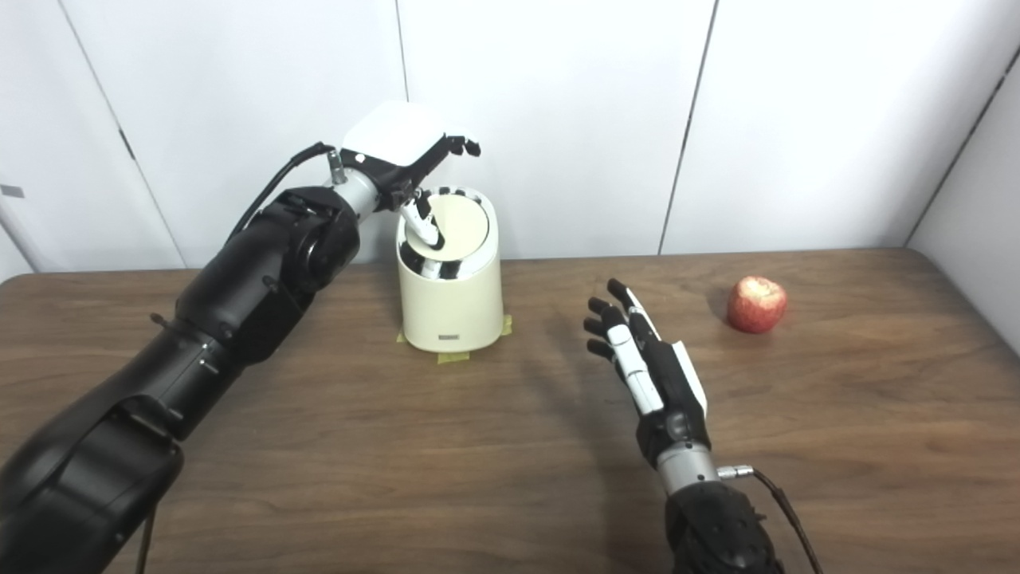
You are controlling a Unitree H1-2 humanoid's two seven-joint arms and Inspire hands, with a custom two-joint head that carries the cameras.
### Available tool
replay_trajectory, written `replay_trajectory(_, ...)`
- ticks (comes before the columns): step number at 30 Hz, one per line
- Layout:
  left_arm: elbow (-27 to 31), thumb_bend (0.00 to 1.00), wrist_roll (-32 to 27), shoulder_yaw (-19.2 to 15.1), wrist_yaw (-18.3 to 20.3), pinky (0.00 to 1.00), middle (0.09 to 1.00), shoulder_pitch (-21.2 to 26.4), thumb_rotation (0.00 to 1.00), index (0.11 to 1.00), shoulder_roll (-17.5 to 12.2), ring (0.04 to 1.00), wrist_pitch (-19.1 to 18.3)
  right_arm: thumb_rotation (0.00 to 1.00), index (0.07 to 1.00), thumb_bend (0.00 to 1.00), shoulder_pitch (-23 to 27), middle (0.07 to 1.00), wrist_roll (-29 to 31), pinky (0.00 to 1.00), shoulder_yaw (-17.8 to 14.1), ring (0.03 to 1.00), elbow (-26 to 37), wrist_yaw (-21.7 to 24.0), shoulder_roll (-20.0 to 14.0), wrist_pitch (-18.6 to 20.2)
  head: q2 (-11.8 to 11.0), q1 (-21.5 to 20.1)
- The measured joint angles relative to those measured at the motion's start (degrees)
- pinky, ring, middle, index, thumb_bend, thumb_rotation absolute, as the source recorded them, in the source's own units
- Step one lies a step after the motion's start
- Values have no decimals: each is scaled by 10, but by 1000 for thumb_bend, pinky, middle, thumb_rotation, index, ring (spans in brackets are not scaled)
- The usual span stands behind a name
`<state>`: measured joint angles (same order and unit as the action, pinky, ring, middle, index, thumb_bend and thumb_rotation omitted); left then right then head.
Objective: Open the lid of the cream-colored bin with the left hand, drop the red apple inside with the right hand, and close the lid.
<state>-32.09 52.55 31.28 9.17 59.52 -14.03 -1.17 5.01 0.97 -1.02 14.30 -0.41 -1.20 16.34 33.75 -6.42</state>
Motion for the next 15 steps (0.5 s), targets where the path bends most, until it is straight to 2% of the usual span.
replay_trajectory(15, 3, 952, -1, 4, 3, 769, 808, 0, 21, 817, -3, 811, 0, 848, 946, 582, 0, 870, 0, 808, -1, 840, 10, 0, 1, 2, 2, 2)
